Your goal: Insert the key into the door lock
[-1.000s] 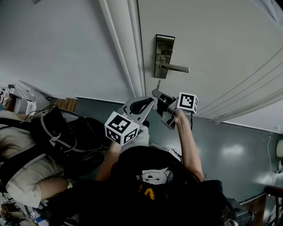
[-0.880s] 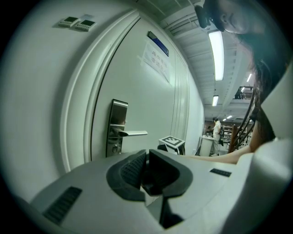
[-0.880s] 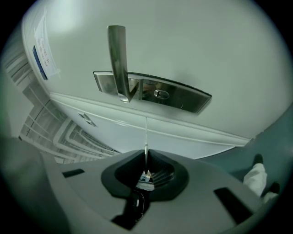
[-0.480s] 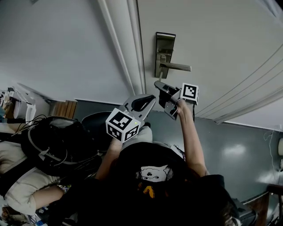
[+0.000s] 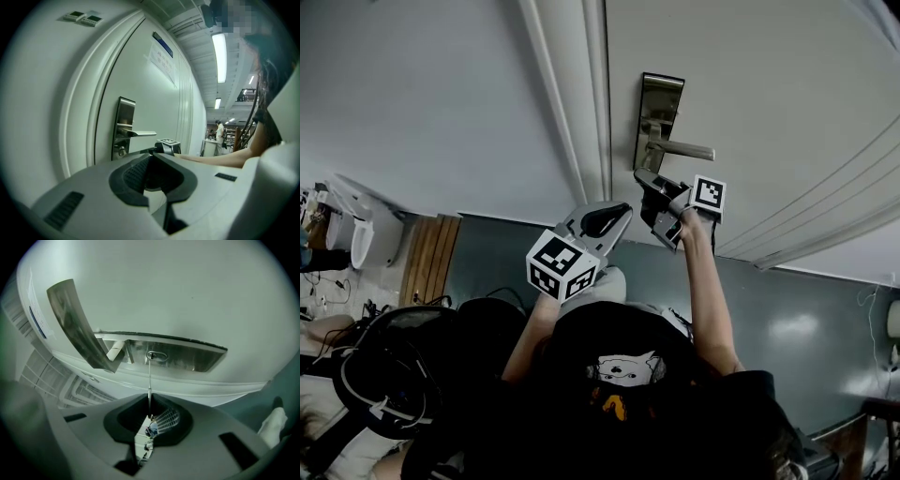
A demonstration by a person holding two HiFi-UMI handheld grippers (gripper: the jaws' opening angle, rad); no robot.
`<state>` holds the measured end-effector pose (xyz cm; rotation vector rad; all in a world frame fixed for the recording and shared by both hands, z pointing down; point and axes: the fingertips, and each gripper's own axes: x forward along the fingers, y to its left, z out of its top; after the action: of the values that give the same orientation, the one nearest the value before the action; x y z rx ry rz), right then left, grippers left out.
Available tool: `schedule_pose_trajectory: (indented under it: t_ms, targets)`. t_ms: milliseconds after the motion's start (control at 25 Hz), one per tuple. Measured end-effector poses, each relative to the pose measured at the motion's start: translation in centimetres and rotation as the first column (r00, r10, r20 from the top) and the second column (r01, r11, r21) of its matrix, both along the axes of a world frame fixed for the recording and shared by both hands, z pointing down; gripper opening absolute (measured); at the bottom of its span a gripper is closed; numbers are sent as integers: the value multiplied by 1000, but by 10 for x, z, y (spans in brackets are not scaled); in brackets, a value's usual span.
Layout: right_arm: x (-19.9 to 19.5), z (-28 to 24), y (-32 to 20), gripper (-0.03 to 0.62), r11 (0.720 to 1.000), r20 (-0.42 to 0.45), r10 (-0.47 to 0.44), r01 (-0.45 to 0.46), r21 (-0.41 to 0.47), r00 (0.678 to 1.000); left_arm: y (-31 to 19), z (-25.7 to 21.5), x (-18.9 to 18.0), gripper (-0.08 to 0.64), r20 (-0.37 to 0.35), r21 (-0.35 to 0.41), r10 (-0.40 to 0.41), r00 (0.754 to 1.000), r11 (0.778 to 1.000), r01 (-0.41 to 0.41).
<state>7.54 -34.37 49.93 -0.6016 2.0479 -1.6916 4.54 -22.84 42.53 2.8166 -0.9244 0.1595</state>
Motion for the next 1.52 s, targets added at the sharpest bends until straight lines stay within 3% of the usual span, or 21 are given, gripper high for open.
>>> schedule_pose_trajectory:
  t_ms: [600,720,920,1120,1360,1520]
  targets:
    - [4,1,-15,21,999,127,13,-9,-37,992,-12,11,-10,25,-19,-36,-14,1000,999,14]
    - [5,3,-16,21,999,132,-12,16,-31,991,-12,14,-9,25,-21,-27,-16,1000,1000,16]
    - [7,-3,-12,20,997,223,-54,66,-44,973,-12,11,-12,25,-14,-23,-17,1000,1000,16]
    - [1,-9,-8,21,992,219,-90,106,-61,972,-13,5,-13,25,-20,-42,-9,1000,999,8]
    - [15,-4,-10,21,995,242,-58,76,-64,969,-15,8,-10,25,-11,-49,-2,1000,999,1]
    - [22,-5,-11,21,996,206,-32,48,-72,978,-16,7,-10,25,-14,-51,-2,1000,999,1]
